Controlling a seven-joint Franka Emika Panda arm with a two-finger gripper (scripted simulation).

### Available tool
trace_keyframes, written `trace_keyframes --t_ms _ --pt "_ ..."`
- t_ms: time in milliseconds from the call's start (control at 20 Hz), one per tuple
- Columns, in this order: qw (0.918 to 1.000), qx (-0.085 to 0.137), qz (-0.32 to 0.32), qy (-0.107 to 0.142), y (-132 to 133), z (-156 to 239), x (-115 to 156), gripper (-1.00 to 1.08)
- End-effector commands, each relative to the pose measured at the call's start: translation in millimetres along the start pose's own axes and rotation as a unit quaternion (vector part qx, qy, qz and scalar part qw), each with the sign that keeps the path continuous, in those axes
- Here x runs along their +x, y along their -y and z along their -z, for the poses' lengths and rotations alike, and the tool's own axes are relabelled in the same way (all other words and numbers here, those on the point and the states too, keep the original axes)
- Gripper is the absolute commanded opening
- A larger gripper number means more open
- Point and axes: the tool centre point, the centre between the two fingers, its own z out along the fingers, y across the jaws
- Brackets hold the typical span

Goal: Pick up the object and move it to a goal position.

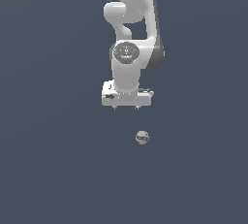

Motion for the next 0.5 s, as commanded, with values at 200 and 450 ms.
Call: trace_keyframes --t_ms 200,450 --pt "1.0 -0.004 0.006 -0.001 4 0 2 1.0" --pt "0.9997 -0.014 0.022 -0.002 11 -1 6 1.0"
